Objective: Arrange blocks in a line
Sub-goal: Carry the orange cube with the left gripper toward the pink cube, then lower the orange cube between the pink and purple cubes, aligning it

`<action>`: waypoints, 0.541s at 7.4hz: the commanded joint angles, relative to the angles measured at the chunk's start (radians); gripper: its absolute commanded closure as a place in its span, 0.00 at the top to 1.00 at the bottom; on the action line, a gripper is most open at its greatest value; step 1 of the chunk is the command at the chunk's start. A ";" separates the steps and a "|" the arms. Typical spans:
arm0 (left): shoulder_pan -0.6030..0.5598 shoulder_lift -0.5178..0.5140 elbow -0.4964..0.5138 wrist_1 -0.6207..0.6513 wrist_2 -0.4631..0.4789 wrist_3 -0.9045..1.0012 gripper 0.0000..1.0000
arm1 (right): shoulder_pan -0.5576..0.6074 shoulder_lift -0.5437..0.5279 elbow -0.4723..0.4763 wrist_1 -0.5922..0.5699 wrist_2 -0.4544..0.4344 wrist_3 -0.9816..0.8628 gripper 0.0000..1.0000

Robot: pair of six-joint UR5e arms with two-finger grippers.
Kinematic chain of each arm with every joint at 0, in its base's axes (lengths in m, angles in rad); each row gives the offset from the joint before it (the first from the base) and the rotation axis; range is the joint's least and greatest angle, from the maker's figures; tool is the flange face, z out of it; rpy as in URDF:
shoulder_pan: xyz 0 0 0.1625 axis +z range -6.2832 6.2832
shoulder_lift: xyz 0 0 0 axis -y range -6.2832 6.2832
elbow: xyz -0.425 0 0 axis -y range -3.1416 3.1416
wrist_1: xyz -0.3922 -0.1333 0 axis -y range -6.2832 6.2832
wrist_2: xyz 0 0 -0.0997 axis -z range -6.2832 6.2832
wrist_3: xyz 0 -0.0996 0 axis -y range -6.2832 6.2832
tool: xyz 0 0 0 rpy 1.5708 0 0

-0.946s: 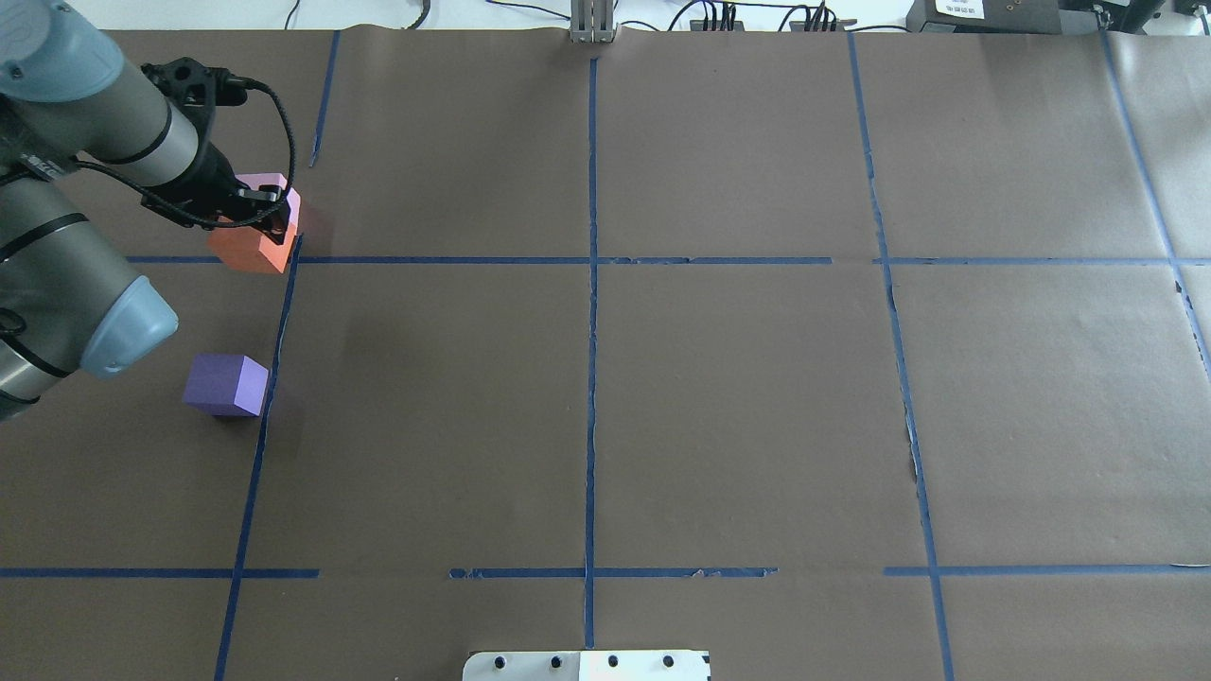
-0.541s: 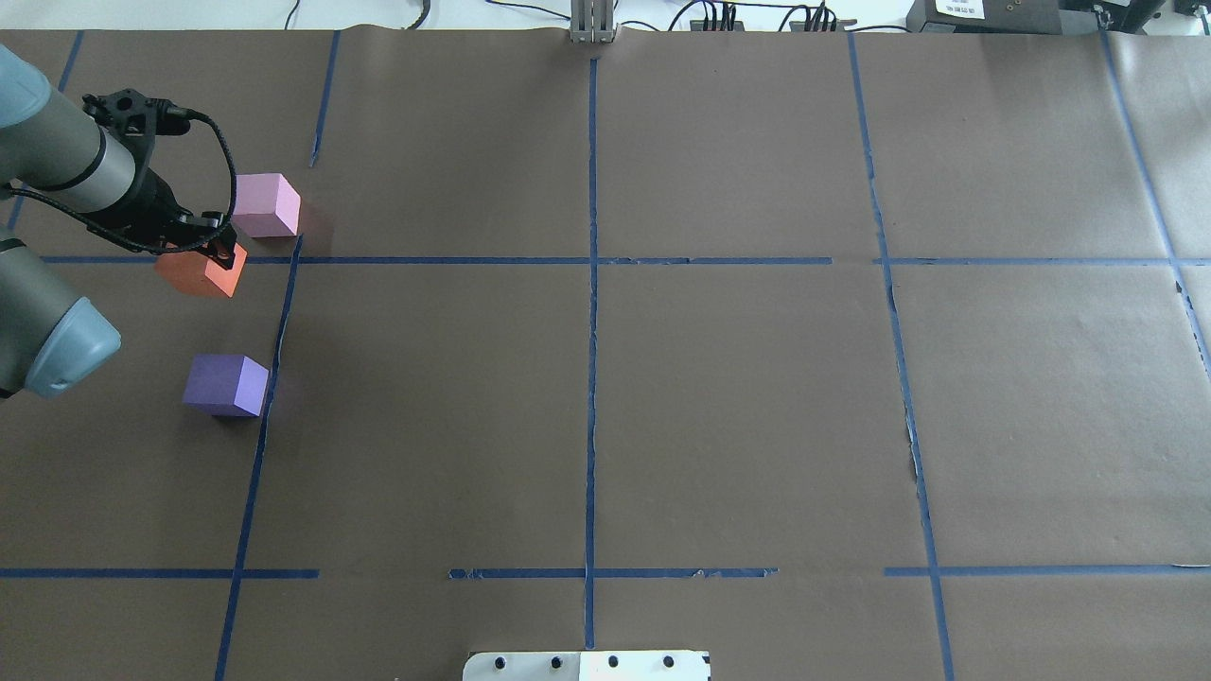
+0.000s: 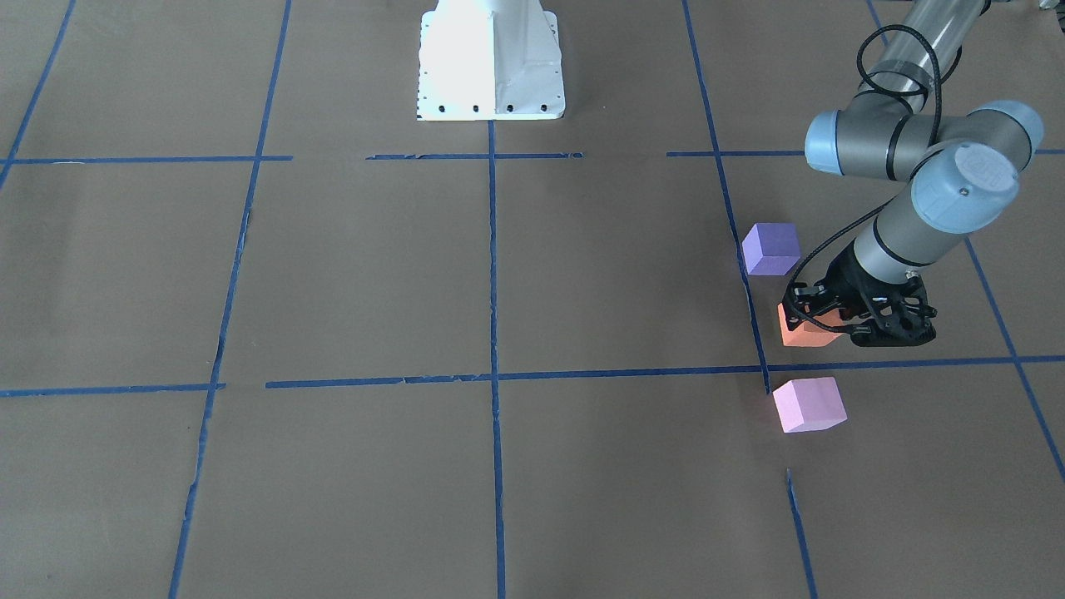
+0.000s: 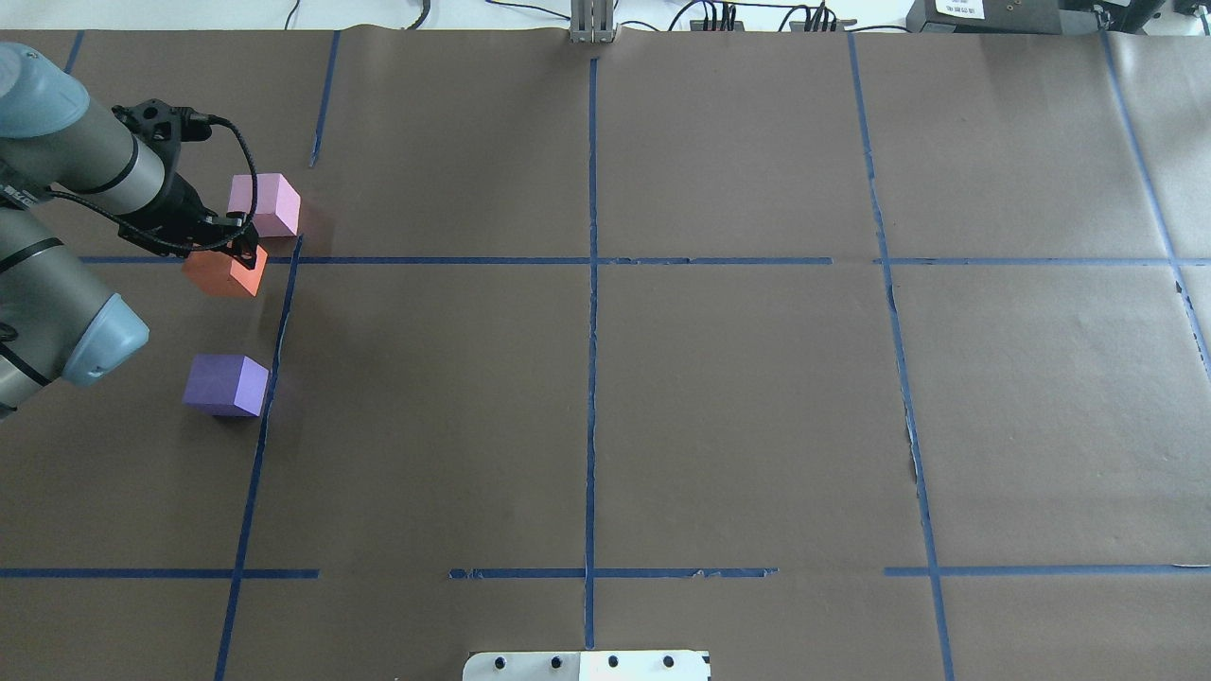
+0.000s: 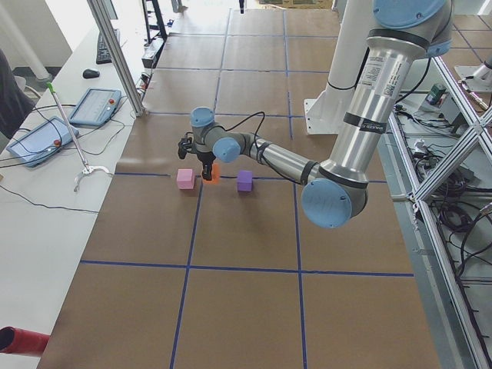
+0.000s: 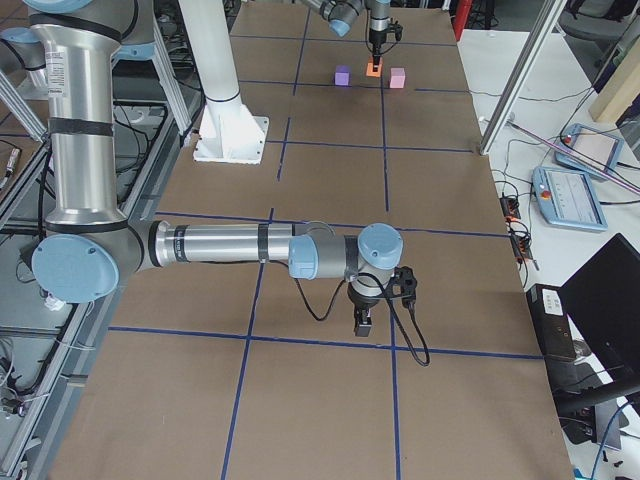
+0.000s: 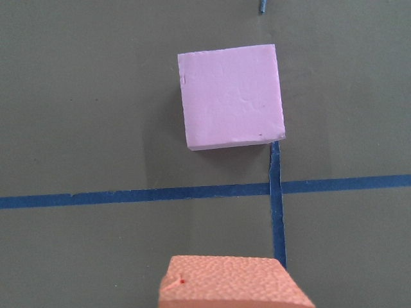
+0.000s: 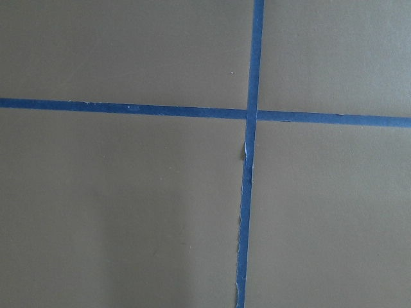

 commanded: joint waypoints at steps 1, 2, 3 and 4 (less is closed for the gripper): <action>0.011 -0.015 0.044 -0.042 0.000 -0.054 0.17 | 0.000 0.000 0.000 0.000 0.000 0.000 1.00; 0.014 -0.015 0.052 -0.059 0.000 -0.079 0.17 | 0.000 0.000 0.000 0.000 0.000 0.000 1.00; 0.019 -0.015 0.064 -0.060 0.000 -0.079 0.17 | 0.000 0.000 0.000 -0.001 0.000 0.000 1.00; 0.022 -0.013 0.066 -0.060 0.000 -0.079 0.17 | 0.000 0.000 0.000 0.000 0.000 0.000 1.00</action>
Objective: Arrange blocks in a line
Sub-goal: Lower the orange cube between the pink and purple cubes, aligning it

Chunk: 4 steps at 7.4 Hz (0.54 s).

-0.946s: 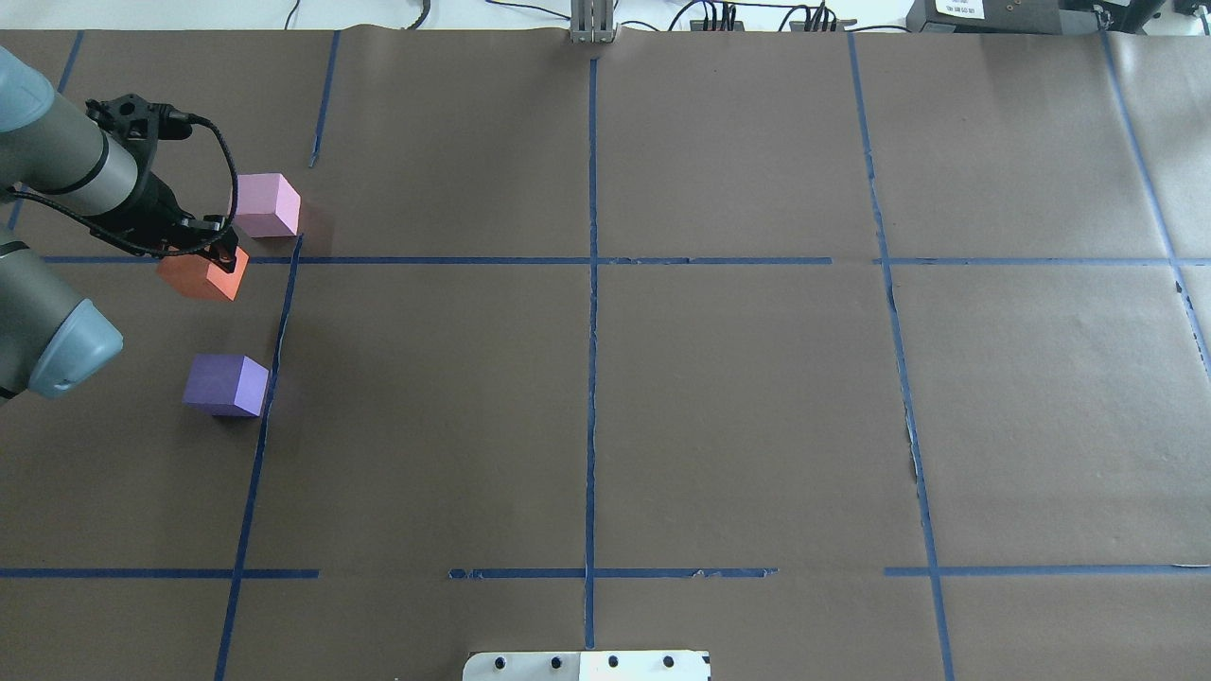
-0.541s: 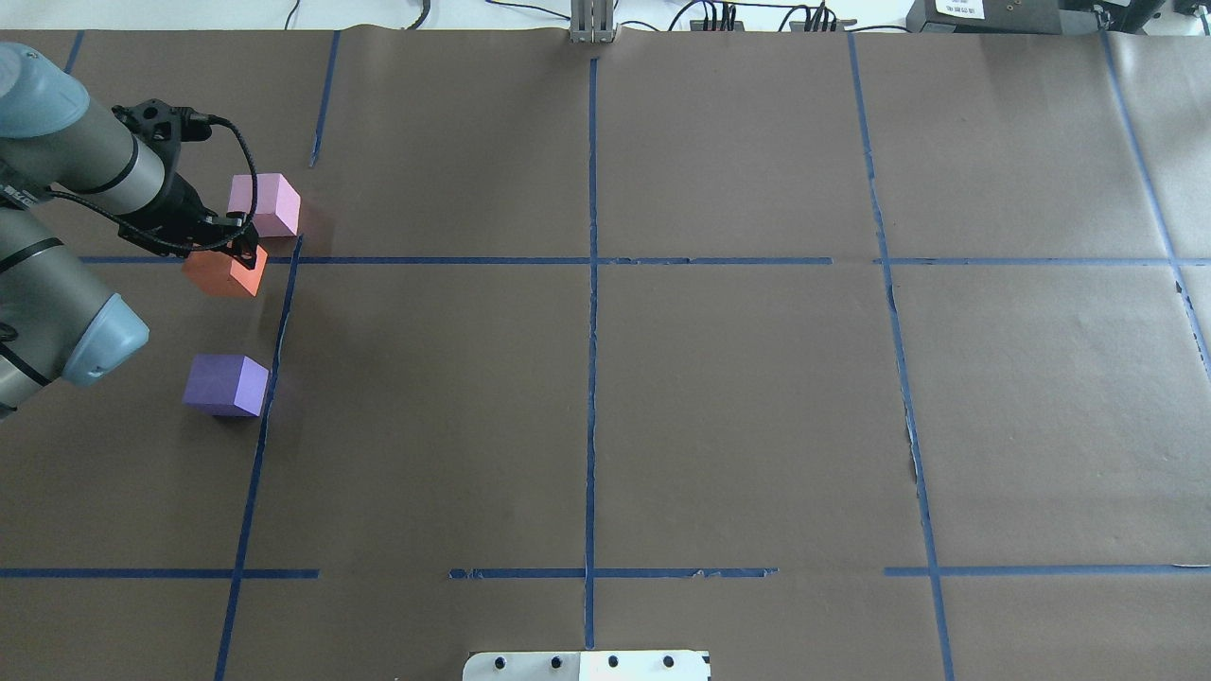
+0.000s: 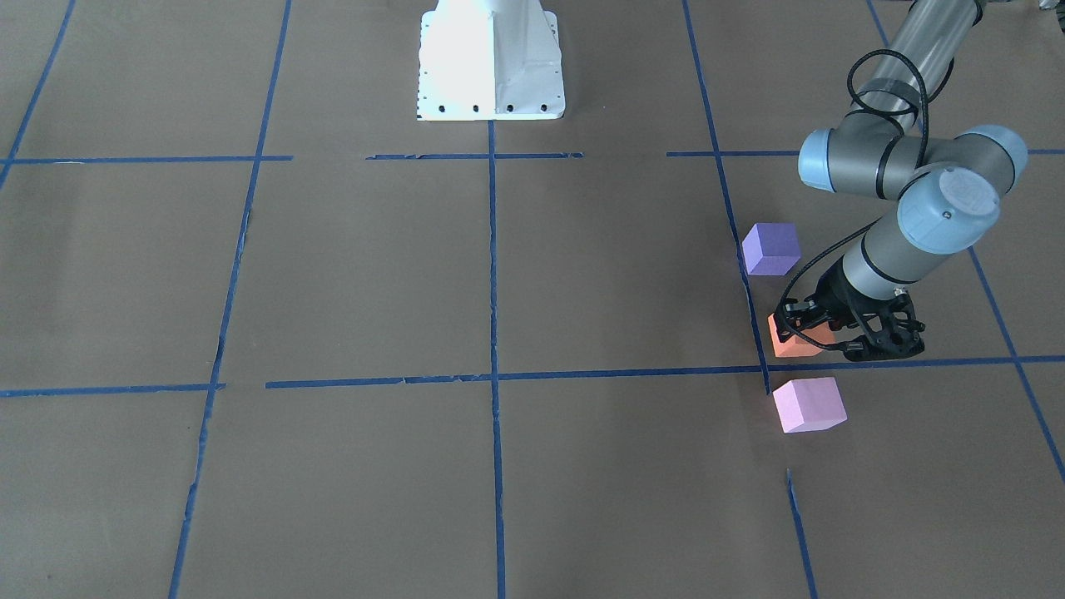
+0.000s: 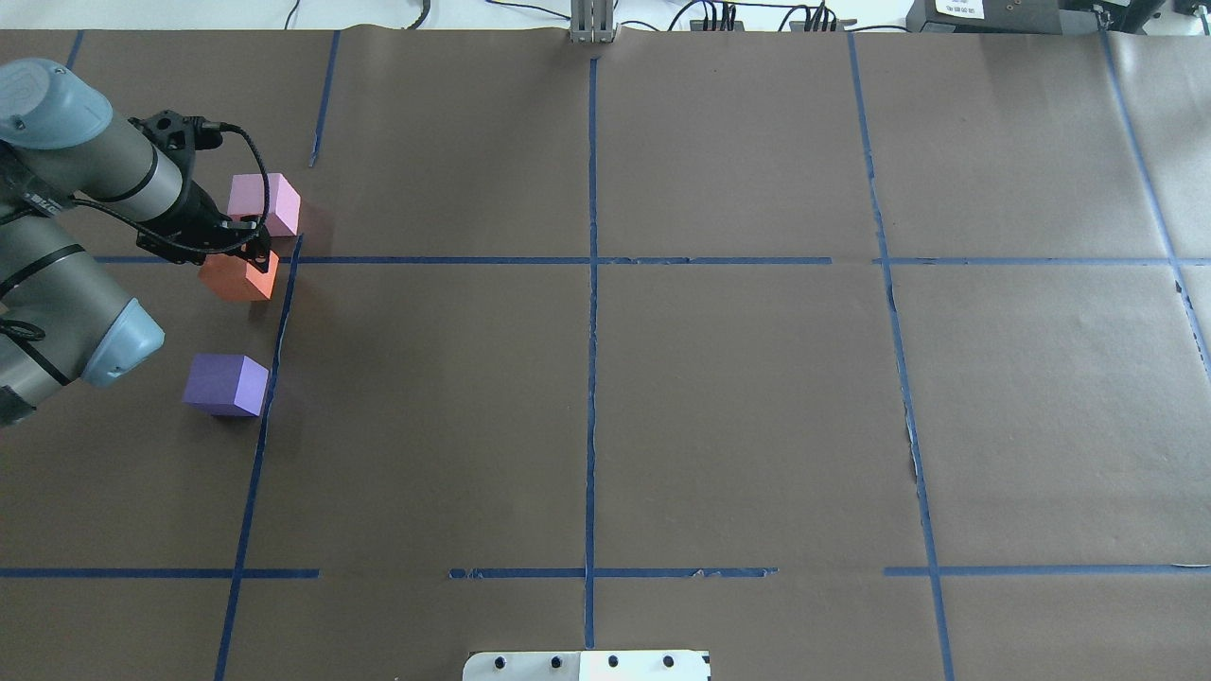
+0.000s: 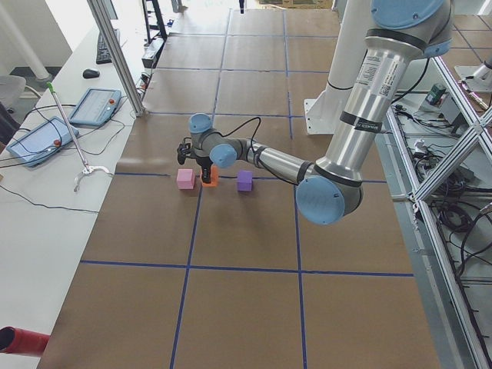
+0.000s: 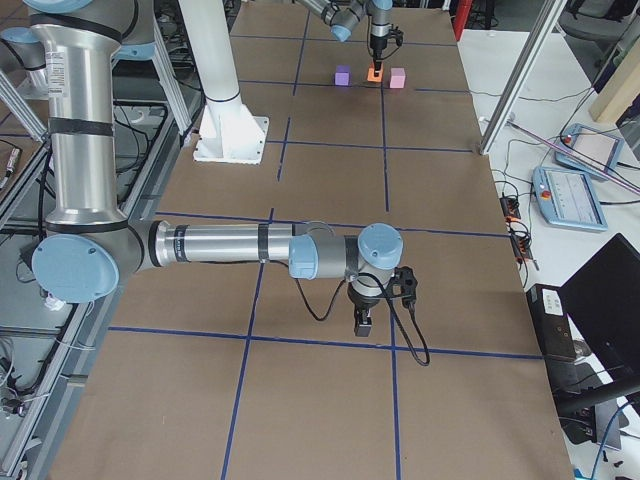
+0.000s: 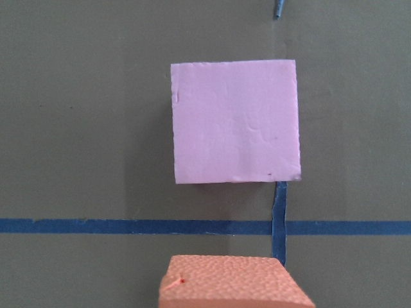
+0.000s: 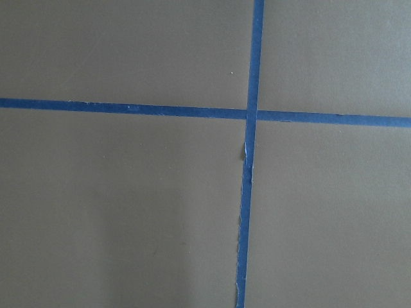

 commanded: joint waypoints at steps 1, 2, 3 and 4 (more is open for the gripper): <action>0.006 0.001 0.016 -0.004 0.000 -0.005 0.17 | 0.000 0.000 0.000 -0.001 0.000 0.000 1.00; 0.006 0.001 0.019 -0.014 -0.002 -0.005 0.17 | 0.000 0.000 0.000 0.001 0.000 0.000 1.00; 0.006 0.001 0.022 -0.020 -0.002 -0.006 0.17 | 0.000 0.000 0.000 0.001 0.000 0.000 1.00; 0.008 0.001 0.022 -0.020 -0.002 -0.006 0.17 | 0.000 0.000 0.000 0.001 0.000 0.000 1.00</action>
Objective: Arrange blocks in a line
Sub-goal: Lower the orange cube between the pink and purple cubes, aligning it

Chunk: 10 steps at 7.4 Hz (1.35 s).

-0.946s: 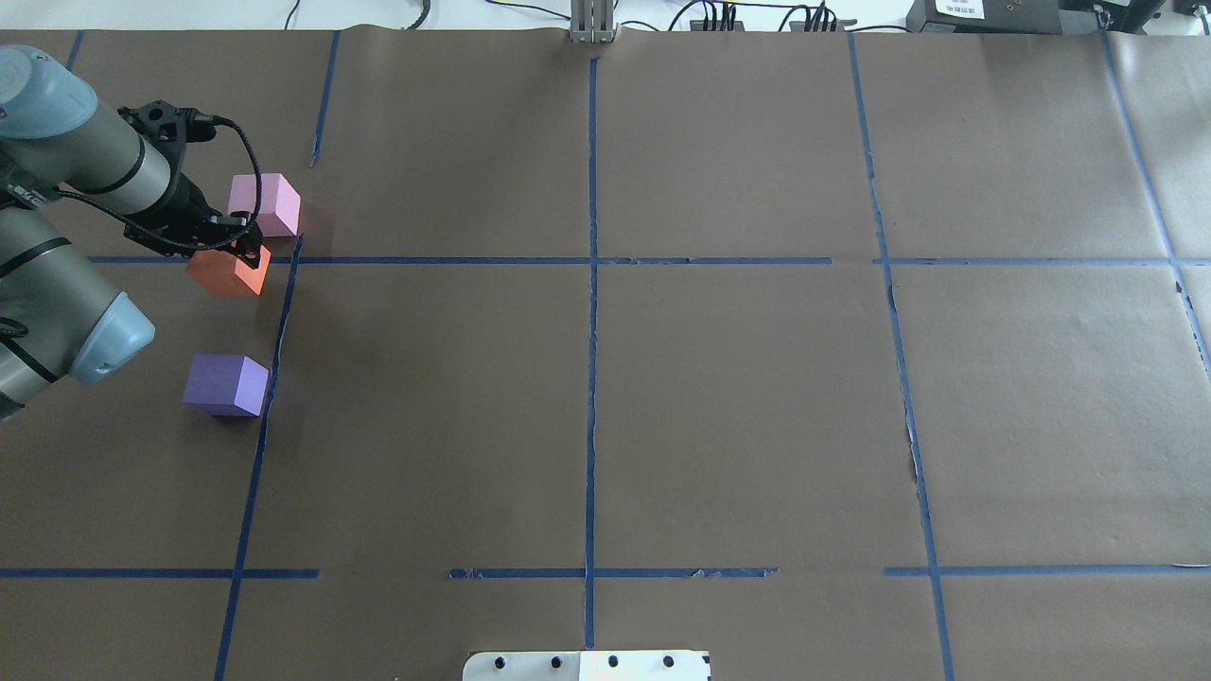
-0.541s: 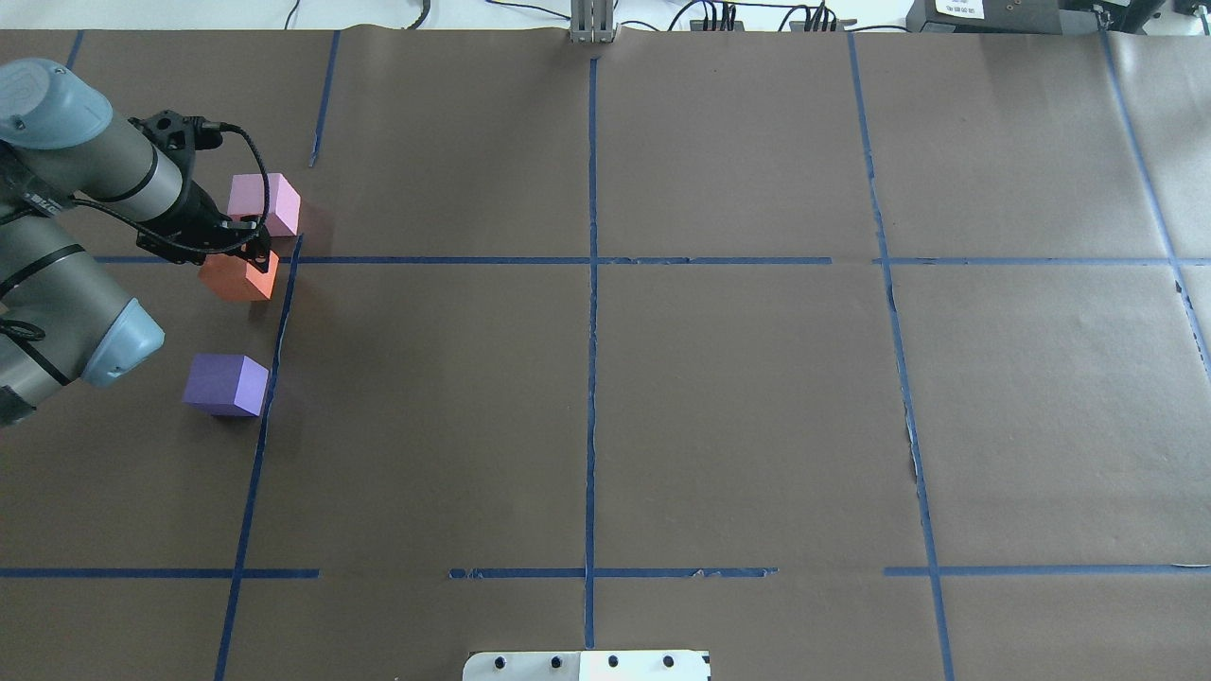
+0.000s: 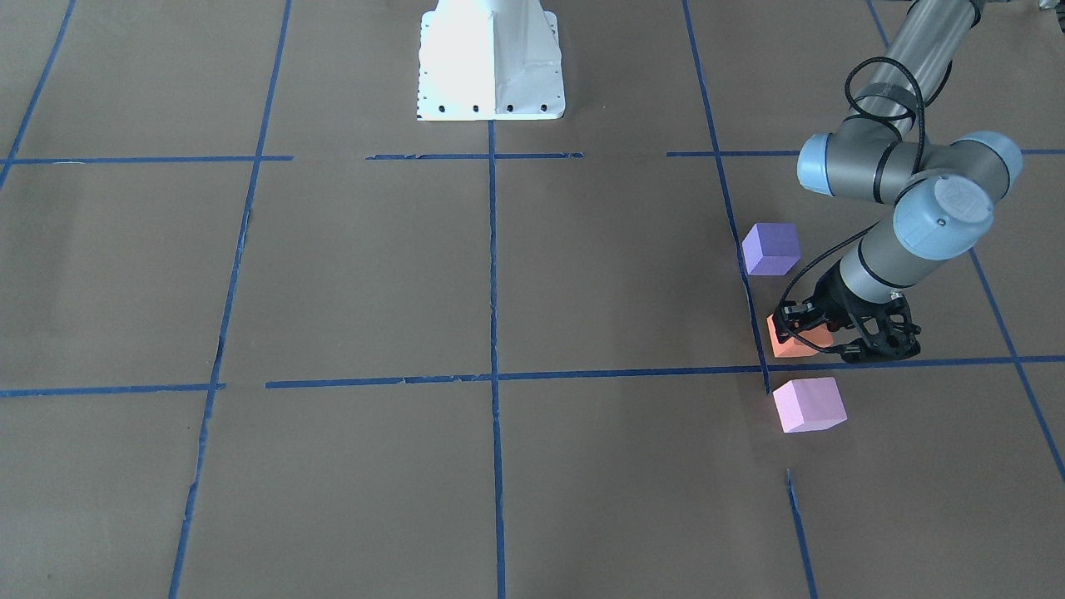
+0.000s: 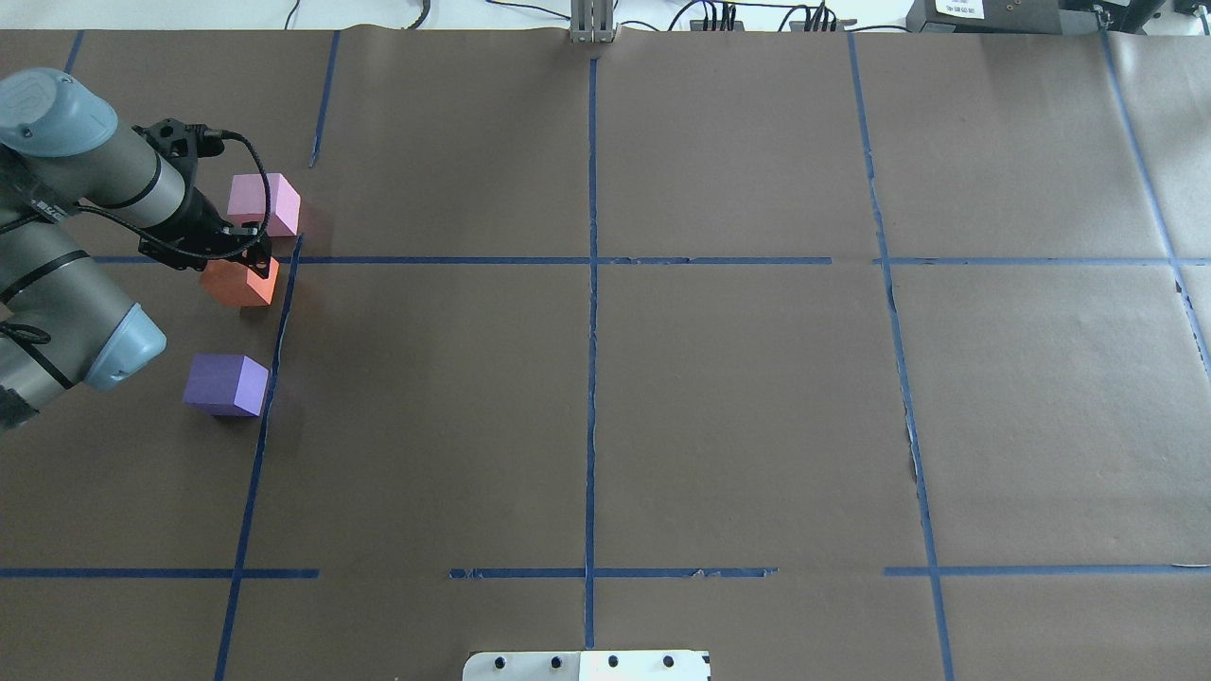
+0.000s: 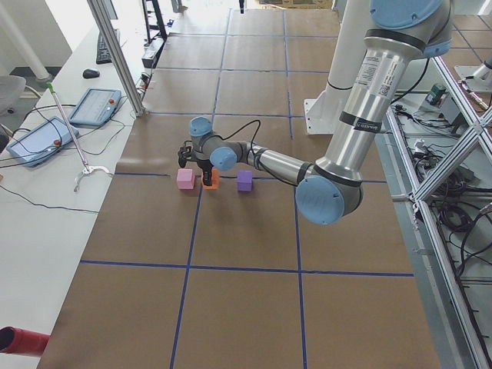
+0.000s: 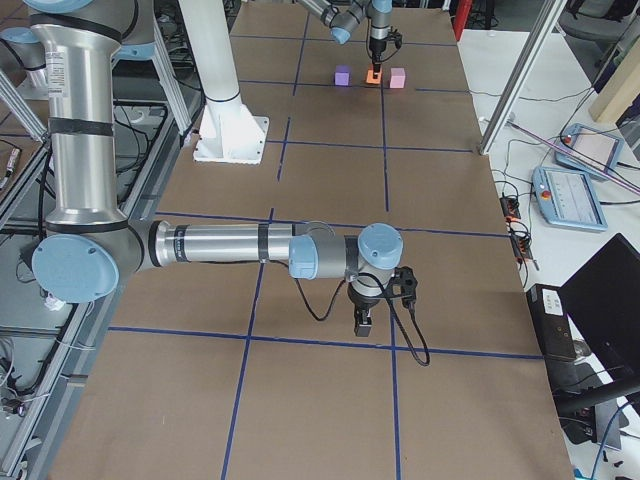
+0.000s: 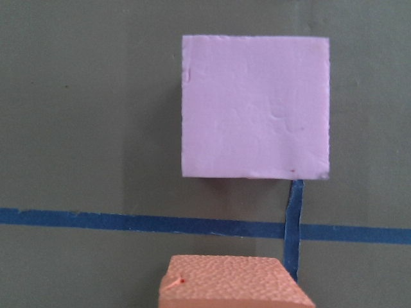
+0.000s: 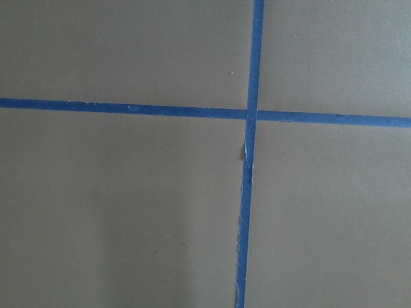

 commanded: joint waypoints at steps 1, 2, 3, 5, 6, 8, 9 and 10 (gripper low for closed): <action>0.001 0.000 0.009 -0.015 -0.002 -0.001 0.18 | 0.000 0.000 0.000 0.000 0.000 0.000 1.00; 0.001 0.000 0.017 -0.023 -0.002 -0.001 0.18 | 0.000 0.000 0.000 0.000 0.000 0.000 1.00; 0.001 0.000 0.017 -0.023 -0.002 -0.001 0.18 | 0.000 0.000 0.000 -0.001 0.000 0.000 1.00; 0.001 0.000 0.022 -0.032 -0.015 -0.001 0.20 | 0.000 0.000 0.000 0.000 0.000 0.000 1.00; 0.003 0.000 0.023 -0.039 -0.016 -0.001 0.20 | 0.000 0.000 0.000 0.000 0.000 0.000 1.00; 0.003 0.000 0.022 -0.040 -0.016 -0.001 0.20 | 0.000 0.000 0.000 -0.001 0.000 0.000 1.00; 0.006 0.000 0.023 -0.040 -0.016 -0.001 0.21 | 0.000 0.000 0.000 0.000 0.000 0.002 1.00; 0.009 0.000 0.023 -0.040 -0.014 -0.001 0.24 | 0.000 0.000 0.000 -0.001 0.000 0.000 1.00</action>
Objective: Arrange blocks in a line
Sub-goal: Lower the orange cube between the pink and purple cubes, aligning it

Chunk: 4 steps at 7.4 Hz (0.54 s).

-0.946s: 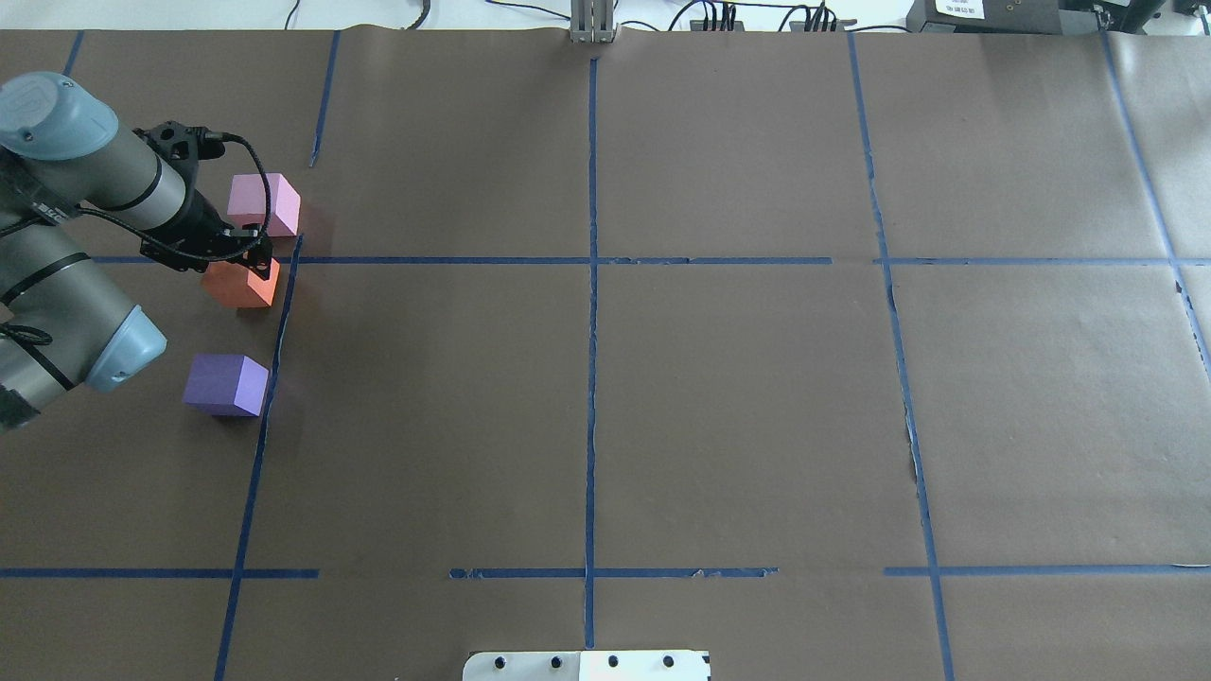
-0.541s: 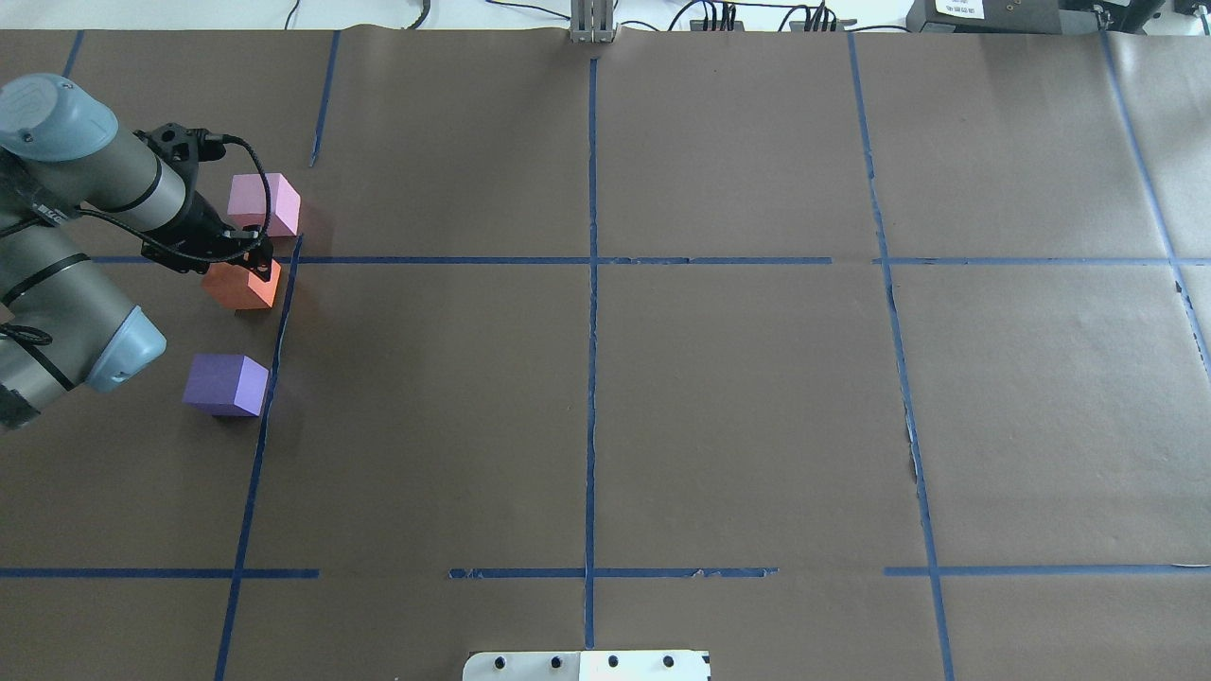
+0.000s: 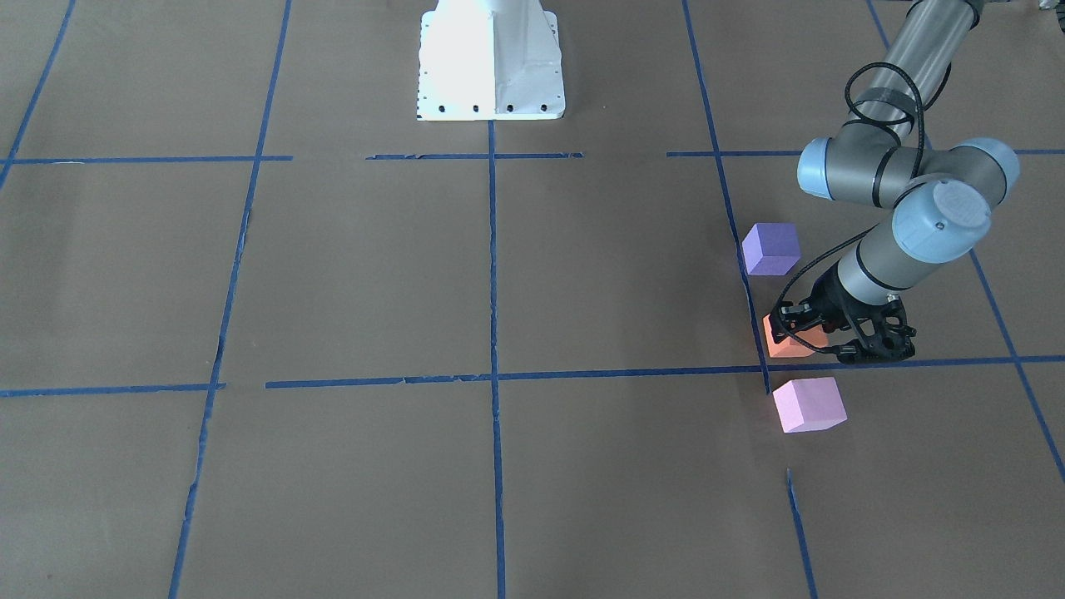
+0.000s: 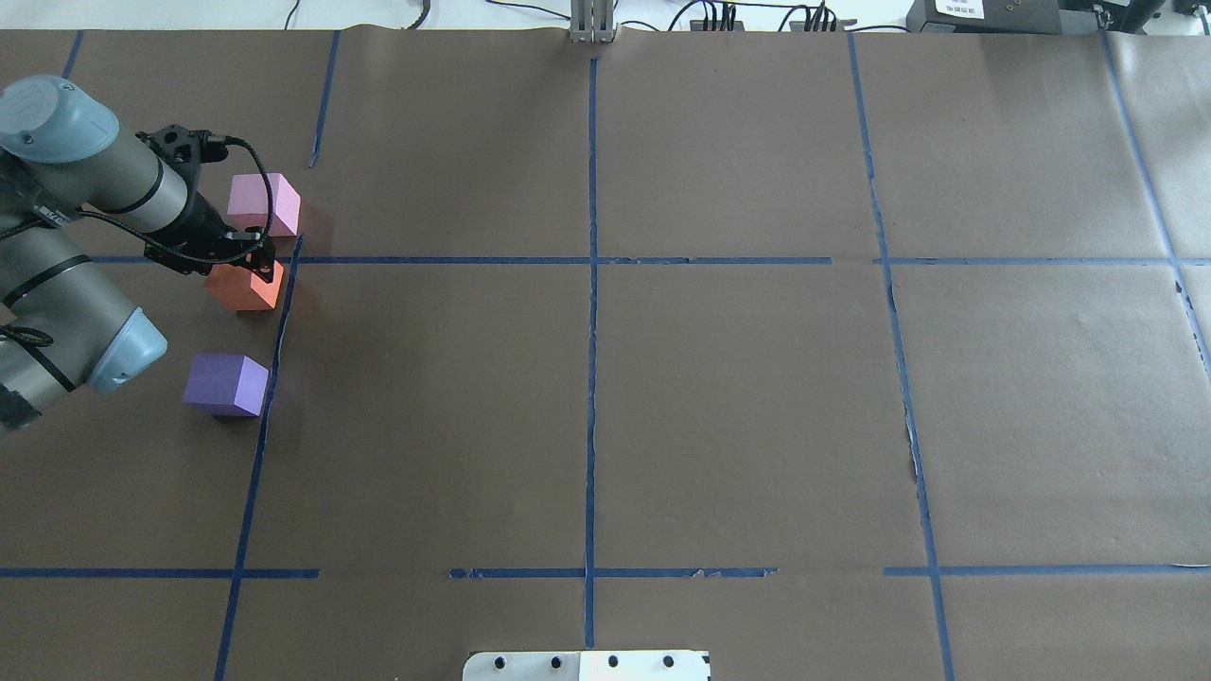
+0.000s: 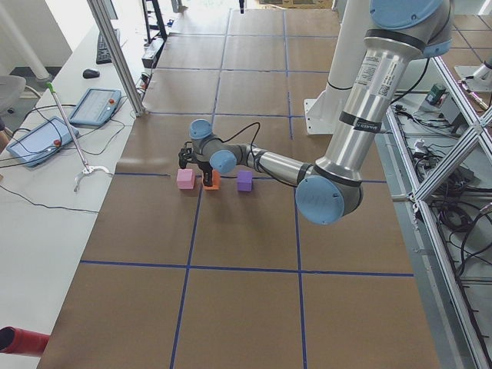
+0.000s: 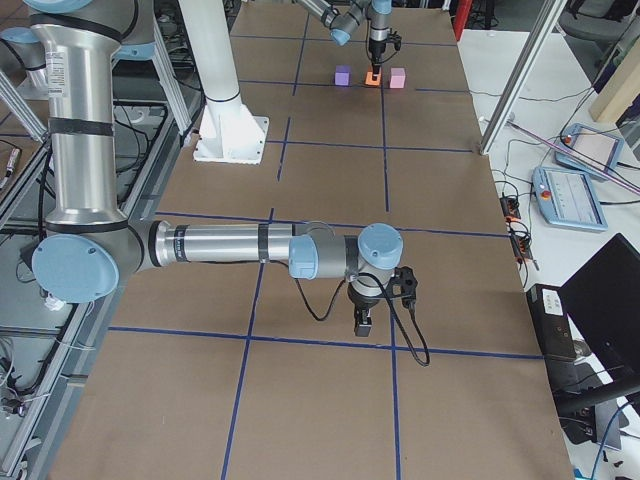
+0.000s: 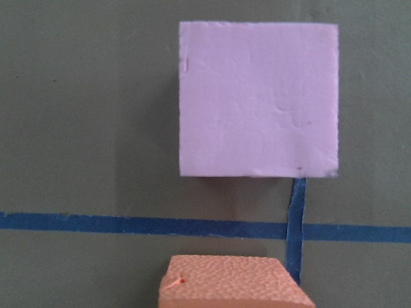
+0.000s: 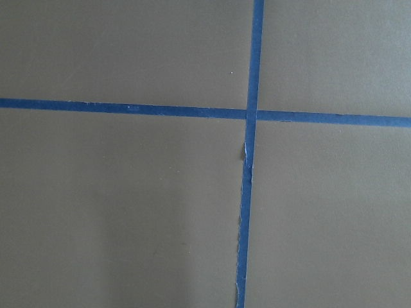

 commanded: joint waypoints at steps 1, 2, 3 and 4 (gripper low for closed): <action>0.003 0.000 0.001 0.000 0.000 0.000 0.31 | 0.000 0.000 0.000 -0.001 0.000 -0.001 1.00; 0.003 0.000 0.002 0.000 0.001 0.000 0.48 | 0.000 0.000 0.000 -0.001 0.000 -0.001 1.00; 0.005 0.000 0.007 -0.002 0.000 0.002 0.68 | 0.000 0.000 0.000 -0.001 0.000 -0.001 1.00; 0.003 0.002 0.010 -0.011 0.001 0.002 0.88 | 0.000 0.000 0.000 -0.001 0.000 -0.001 1.00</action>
